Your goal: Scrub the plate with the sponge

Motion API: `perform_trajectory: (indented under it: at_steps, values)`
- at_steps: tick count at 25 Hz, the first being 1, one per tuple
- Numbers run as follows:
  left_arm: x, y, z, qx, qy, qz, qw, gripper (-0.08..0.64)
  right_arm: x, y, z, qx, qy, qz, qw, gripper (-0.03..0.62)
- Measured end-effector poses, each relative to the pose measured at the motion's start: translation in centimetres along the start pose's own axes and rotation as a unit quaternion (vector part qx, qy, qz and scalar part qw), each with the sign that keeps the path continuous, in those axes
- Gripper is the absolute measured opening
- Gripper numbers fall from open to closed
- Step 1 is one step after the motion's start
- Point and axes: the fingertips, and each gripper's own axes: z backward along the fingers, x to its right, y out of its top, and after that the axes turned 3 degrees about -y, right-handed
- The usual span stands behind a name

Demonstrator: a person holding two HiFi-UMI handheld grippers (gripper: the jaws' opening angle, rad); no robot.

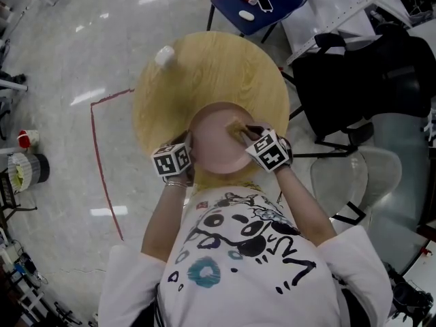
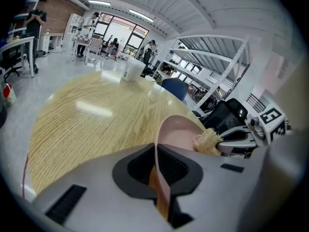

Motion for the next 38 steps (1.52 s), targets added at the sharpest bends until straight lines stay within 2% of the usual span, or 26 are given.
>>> perform_trajectory:
  at_steps: [21, 38]
  values:
    - [0.2, -0.1, -0.1, 0.001, 0.002, -0.001, 1.0000, 0.026, -4.2, -1.9, 1.1, -0.025, 0.040, 0.004, 0.999, 0.060]
    - [0.3, -0.1, -0.2, 0.000, 0.001, -0.004, 1.0000, 0.026, -8.2, -0.7, 0.4, -0.027, 0.113, 0.024, 0.993, 0.052]
